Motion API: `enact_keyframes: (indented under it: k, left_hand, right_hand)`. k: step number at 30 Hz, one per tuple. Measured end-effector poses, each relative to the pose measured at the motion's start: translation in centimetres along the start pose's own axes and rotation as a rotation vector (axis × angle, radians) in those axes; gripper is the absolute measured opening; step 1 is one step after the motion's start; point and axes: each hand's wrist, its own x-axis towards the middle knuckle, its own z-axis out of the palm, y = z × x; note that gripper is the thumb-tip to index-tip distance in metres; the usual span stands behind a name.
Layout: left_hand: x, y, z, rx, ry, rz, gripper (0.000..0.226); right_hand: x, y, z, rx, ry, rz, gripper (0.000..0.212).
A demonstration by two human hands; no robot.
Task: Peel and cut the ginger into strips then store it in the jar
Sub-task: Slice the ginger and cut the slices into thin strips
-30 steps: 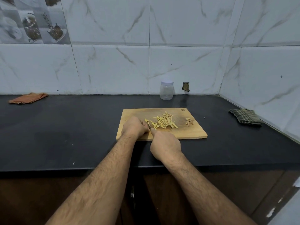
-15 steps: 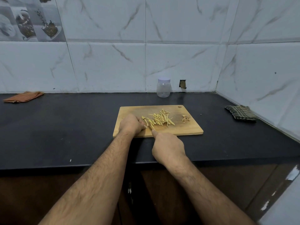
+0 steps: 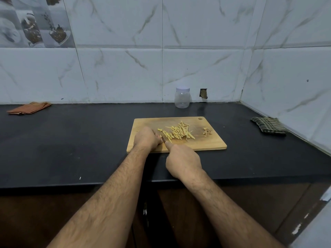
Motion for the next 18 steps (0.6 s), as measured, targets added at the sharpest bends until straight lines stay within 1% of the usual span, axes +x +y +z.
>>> enact_keyframes:
  k: [5,9,12,18]
  left_hand:
    - [0.1,0.1,0.0,0.001,0.001,-0.004,0.011]
    - [0.0,0.1,0.0,0.016,0.007,-0.006,0.012]
    - [0.0,0.2,0.0,0.034,0.016,-0.002,0.015]
    - [-0.8,0.3,0.1,0.054,0.032,0.010,0.017]
  right_hand:
    - [0.4,-0.2,-0.4,-0.032,-0.024,0.000,0.062]
    - [0.2,-0.3,-0.3,-0.090,-0.031,-0.016,0.061]
    - [-0.7,0.3,-0.3,-0.111,-0.055,-0.003,0.063]
    - [-1.4,1.0,-0.6,-0.042,-0.016,0.044,0.062]
